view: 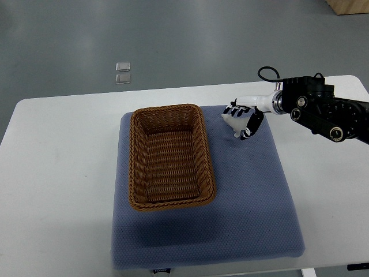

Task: Place white bear in brown basket with right hand
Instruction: 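Lift the bear with the right hand and carry it over the basket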

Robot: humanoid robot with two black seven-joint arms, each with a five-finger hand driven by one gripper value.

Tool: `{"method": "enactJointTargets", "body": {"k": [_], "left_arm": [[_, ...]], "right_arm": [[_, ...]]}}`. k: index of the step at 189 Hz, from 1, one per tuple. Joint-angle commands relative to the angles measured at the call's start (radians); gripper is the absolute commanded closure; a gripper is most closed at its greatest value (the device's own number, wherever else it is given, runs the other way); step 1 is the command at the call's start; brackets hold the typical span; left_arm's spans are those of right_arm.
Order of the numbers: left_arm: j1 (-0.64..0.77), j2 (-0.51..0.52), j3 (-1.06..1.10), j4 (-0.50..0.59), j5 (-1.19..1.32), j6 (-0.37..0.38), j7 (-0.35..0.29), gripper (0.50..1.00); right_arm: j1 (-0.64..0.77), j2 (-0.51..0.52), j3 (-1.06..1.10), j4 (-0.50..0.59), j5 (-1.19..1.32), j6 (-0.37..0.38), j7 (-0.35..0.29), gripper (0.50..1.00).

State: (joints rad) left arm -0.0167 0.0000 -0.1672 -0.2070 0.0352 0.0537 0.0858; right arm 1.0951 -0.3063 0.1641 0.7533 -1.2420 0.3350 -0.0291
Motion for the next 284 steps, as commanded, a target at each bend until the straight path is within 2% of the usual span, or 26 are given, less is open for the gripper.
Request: {"method": "enactJointTargets", "body": {"k": [1,28,38,48,49,57,65,79,130,203,230,244,265,284], "left_arm": [[0.000,0.000,0.000,0.000,0.000,0.000,0.000,0.500],[0.001,0.000,-0.001,0.000,0.000,0.000,0.000,0.500],[0.000,0.000,-0.001,0.000,0.000,0.000,-0.001,0.500],[0.000,0.000,-0.001,0.000,0.000,0.000,-0.001,0.500],[0.001,0.000,-0.001,0.000,-0.001,0.000,-0.001,0.500],[0.001,0.000,-0.001,0.000,-0.001,0.000,0.000,0.500],[0.001,0.000,-0.001,0.000,-0.001,0.000,-0.001,0.500],[0.001,0.000,-0.001,0.001,-0.001,0.000,0.000,0.500],[0.001,0.000,0.000,0.003,-0.001,0.000,-0.001,0.500],[0.001,0.000,0.000,0.001,-0.001,0.000,0.000,0.500],[0.000,0.000,0.000,0.001,-0.001,0.000,-0.001,0.500],[0.001,0.000,0.000,0.003,-0.001,0.000,0.000,0.500],[0.001,0.000,0.000,0.003,-0.001,0.000,0.000,0.500],[0.001,0.000,0.000,0.005,-0.001,0.000,0.000,0.500]], "right_arm": [[-0.003,0.001,0.000,-0.002,-0.002,-0.011,0.000,0.687],[-0.003,0.001,-0.011,-0.006,-0.004,-0.014,0.000,0.748],[-0.003,0.001,-0.020,-0.017,-0.008,-0.016,0.000,0.805],[-0.003,0.001,-0.020,-0.017,-0.008,-0.016,0.000,0.805],[-0.003,0.001,-0.023,-0.026,-0.017,-0.017,0.000,0.868],[-0.004,0.001,-0.025,-0.029,-0.020,-0.024,0.001,0.920],[-0.007,-0.001,-0.025,-0.029,-0.020,-0.028,0.001,0.963],[-0.004,-0.001,-0.025,-0.029,-0.020,-0.028,0.003,1.000],[0.049,-0.005,-0.018,-0.002,-0.014,-0.014,0.006,1.000],[0.224,-0.132,-0.011,0.235,0.108,0.038,-0.015,1.000],[0.256,-0.131,-0.003,0.320,0.182,0.019,-0.014,1.000],[0.267,-0.114,-0.002,0.363,0.233,-0.019,-0.014,1.000],[0.275,-0.068,-0.005,0.370,0.248,-0.068,-0.012,1.000],[0.273,-0.027,-0.012,0.368,0.246,-0.074,-0.012,1.000]]}}
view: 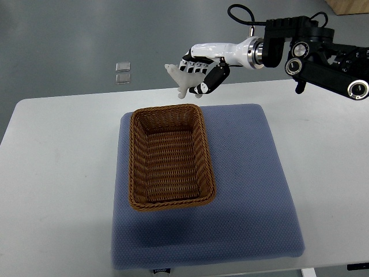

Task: Place white bear in brown basket with right hand
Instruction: 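Lift the bear with the right hand and carry it over the basket, then lower the bear into the brown basket and open the right hand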

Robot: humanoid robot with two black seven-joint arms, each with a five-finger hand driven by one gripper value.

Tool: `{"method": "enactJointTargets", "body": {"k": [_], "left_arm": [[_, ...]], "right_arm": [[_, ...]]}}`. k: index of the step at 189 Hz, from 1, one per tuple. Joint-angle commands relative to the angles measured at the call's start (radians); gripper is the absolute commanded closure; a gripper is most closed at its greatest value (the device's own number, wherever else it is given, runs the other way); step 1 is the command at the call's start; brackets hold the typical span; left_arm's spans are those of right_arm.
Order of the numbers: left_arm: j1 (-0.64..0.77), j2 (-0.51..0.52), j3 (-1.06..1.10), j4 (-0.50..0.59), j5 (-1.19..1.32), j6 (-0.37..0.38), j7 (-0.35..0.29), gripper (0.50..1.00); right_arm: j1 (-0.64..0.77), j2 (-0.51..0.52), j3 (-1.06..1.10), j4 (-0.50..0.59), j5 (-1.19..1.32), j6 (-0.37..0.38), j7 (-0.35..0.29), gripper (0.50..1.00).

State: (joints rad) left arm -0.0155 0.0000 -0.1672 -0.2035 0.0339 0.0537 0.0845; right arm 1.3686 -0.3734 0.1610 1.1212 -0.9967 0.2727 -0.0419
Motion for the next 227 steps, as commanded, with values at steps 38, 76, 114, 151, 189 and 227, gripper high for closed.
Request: {"method": "enactJointTargets", "body": {"k": [38,76,114,151,189,227], "left_arm": [[-0.001,0.000,0.000,0.000,0.000,0.000,0.001,0.500],[0.000,0.000,0.000,0.000,0.000,0.000,0.001,0.500],[-0.001,0.000,0.000,0.000,0.000,0.000,0.000,0.500],[-0.001,0.000,0.000,0.000,0.000,0.000,0.001,0.500],[-0.001,0.000,0.000,-0.002,0.000,0.000,0.001,0.500],[0.000,0.000,0.000,-0.002,0.000,0.000,0.001,0.500]], "right_arm": [[-0.026,0.152,-0.035,-0.054,-0.011,-0.035,0.000,1.000],[-0.103,0.271,-0.049,-0.132,-0.019,-0.066,0.000,1.000],[-0.152,0.347,-0.060,-0.202,-0.060,-0.064,0.000,1.000],[-0.174,0.373,-0.100,-0.259,-0.097,-0.064,-0.004,1.000],[-0.184,0.373,-0.123,-0.279,-0.109,-0.056,-0.010,1.000],[-0.184,0.373,-0.144,-0.288,-0.109,-0.052,-0.033,1.000]]}}
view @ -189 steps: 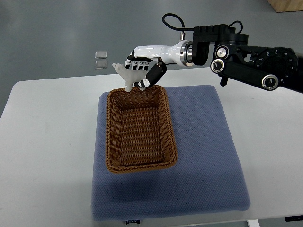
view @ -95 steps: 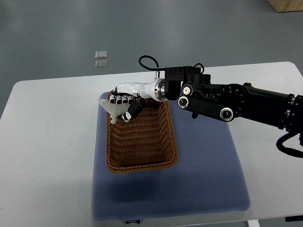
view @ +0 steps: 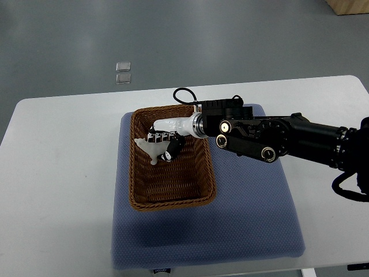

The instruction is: Place white bear in brown basket with right hand

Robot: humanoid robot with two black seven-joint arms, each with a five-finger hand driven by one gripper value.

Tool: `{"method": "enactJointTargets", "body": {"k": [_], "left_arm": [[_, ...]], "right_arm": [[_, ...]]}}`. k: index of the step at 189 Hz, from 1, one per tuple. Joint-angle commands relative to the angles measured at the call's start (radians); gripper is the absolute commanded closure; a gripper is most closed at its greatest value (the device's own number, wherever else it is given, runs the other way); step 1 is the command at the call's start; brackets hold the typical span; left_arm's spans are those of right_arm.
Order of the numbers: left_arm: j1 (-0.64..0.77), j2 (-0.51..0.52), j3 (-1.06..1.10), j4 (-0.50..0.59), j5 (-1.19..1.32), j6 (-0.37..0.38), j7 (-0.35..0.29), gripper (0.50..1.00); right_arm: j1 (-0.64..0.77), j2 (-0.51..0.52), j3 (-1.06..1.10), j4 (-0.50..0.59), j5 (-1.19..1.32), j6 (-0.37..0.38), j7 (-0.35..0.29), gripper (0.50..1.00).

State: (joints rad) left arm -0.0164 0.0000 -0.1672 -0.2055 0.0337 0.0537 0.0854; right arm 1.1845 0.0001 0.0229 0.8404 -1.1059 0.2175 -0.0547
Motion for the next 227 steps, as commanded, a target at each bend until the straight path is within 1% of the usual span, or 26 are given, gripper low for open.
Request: {"method": "enactJointTargets", "body": {"k": [1,18,21,30,35,37,40,41,42,45,47,51,52,53,54,55,56,58,78,87,92,126,140,189,212,227], "left_arm": [[0.000,0.000,0.000,0.000,0.000,0.000,0.000,0.500],[0.000,0.000,0.000,0.000,0.000,0.000,0.000,0.500],[0.000,0.000,0.000,0.000,0.000,0.000,0.000,0.500],[0.000,0.000,0.000,0.000,0.000,0.000,0.000,0.500],[0.000,0.000,0.000,0.000,0.000,0.000,0.000,0.500],[0.000,0.000,0.000,0.000,0.000,0.000,0.000,0.500],[0.000,0.000,0.000,0.000,0.000,0.000,-0.001,0.500],[0.000,0.000,0.000,0.000,0.000,0.000,-0.001,0.500],[0.000,0.000,0.000,0.000,0.000,0.000,0.000,0.500],[0.000,0.000,0.000,0.000,0.000,0.000,0.000,0.500],[0.000,0.000,0.000,0.000,0.000,0.000,0.000,0.500],[0.001,0.000,0.000,0.000,0.000,0.000,0.000,0.500],[0.000,0.000,0.000,0.000,0.000,0.000,0.000,0.500],[0.000,0.000,0.000,0.000,0.000,0.000,0.000,0.500],[0.001,0.000,0.000,0.000,0.000,0.000,0.000,0.500],[0.001,0.000,0.000,0.000,0.000,0.000,0.000,0.500],[0.000,0.000,0.000,0.000,0.000,0.000,0.000,0.500],[0.001,0.000,0.000,0.000,0.000,0.000,0.000,0.500],[0.000,0.000,0.000,0.000,0.000,0.000,0.000,0.500],[0.000,0.000,0.000,0.002,0.000,0.000,0.000,0.500],[0.000,0.000,0.000,0.002,0.000,0.000,0.000,0.500],[0.000,0.000,0.002,0.003,0.000,0.000,0.000,0.500],[0.000,0.000,0.000,0.003,0.000,0.000,0.000,0.500],[0.000,0.000,0.002,0.002,0.000,0.000,0.000,0.500],[0.000,0.000,0.000,0.000,0.000,0.000,0.000,0.500],[0.000,0.000,0.002,0.000,0.002,0.000,0.000,0.500]], "right_arm": [[0.000,0.000,-0.006,-0.007,0.000,0.003,-0.023,1.000],[0.000,0.000,-0.006,-0.014,0.000,0.005,-0.028,1.000],[0.000,0.000,-0.006,-0.014,0.000,0.005,-0.028,0.977],[0.000,0.000,-0.006,-0.015,0.000,0.005,-0.028,0.936],[0.000,0.000,-0.006,-0.015,0.000,0.005,-0.028,0.895],[0.000,0.000,-0.006,-0.015,0.000,0.005,-0.028,0.895],[0.000,0.000,-0.006,-0.015,0.000,0.005,-0.028,0.863],[0.000,0.000,-0.006,-0.015,0.000,0.005,-0.028,0.863],[0.000,0.000,-0.006,-0.015,0.000,0.005,-0.028,0.844],[0.000,0.000,-0.006,-0.017,0.000,0.005,-0.028,0.830],[0.000,0.000,-0.006,-0.017,0.000,0.005,-0.028,0.801],[0.000,0.000,-0.006,-0.017,0.000,0.005,-0.028,0.789],[0.000,0.000,-0.006,-0.017,0.000,0.006,-0.028,0.773],[0.000,0.000,-0.006,-0.017,0.000,0.006,-0.028,0.773],[0.000,0.000,-0.006,-0.017,0.000,0.006,-0.028,0.757],[0.000,0.000,-0.006,-0.017,0.000,0.006,-0.028,0.756],[0.000,0.000,-0.006,-0.015,0.000,0.006,-0.028,0.740],[0.000,0.000,-0.006,-0.017,0.000,0.008,-0.028,0.728],[0.001,-0.005,-0.004,-0.015,0.001,0.011,-0.028,0.642],[0.004,-0.008,-0.003,-0.015,0.001,0.011,-0.028,0.628],[0.006,-0.009,0.000,-0.015,0.003,0.013,-0.028,0.603],[0.015,-0.037,0.017,-0.011,0.015,0.039,-0.030,0.591],[0.047,-0.055,0.020,-0.006,0.021,0.045,-0.028,0.591],[0.090,-0.170,0.170,-0.001,0.080,0.082,-0.025,0.591],[0.067,-0.213,0.290,-0.001,0.081,0.083,-0.016,0.591],[-0.008,-0.238,0.403,-0.001,0.081,0.082,-0.011,0.591]]}}
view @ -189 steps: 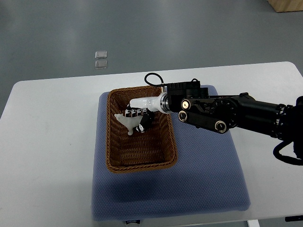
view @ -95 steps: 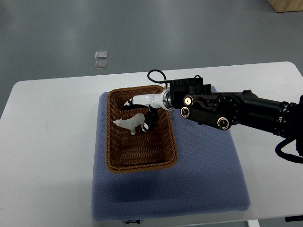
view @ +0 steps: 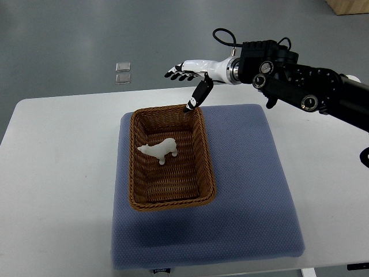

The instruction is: Place white bear in brown basket with right hand

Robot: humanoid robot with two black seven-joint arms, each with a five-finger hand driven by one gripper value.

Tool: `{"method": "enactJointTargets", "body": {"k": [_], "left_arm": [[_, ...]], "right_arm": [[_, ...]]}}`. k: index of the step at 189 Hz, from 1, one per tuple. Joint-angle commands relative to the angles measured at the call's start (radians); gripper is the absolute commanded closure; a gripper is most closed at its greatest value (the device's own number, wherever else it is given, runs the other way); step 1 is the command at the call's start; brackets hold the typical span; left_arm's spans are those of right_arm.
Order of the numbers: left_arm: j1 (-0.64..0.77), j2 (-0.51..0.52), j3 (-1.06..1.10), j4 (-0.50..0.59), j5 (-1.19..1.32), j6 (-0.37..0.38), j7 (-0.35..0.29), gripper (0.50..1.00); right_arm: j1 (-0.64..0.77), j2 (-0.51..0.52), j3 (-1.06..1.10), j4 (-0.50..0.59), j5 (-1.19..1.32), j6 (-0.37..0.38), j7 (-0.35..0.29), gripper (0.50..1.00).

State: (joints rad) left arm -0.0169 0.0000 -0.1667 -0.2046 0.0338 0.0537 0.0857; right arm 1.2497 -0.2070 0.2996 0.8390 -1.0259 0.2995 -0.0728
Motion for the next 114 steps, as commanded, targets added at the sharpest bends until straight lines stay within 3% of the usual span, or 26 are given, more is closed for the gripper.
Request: {"method": "enactJointTargets", "body": {"k": [1,37,63,114], "left_arm": [[0.000,0.000,0.001,-0.001,0.002,0.000,0.000,0.500],[0.000,0.000,-0.001,-0.001,0.000,0.000,0.000,0.500],[0.000,0.000,-0.001,-0.002,0.002,0.000,0.000,0.500],[0.002,0.000,0.001,0.001,0.000,0.000,0.000,0.500]], "right_arm": [[-0.073,-0.031,0.127,0.000,0.001,0.000,0.007,0.591],[-0.254,-0.028,0.429,-0.005,0.001,-0.010,0.018,0.589],[-0.406,-0.003,0.664,-0.014,0.021,-0.010,0.091,0.585],[-0.523,0.041,0.840,-0.106,0.527,-0.008,0.139,0.576]]}}
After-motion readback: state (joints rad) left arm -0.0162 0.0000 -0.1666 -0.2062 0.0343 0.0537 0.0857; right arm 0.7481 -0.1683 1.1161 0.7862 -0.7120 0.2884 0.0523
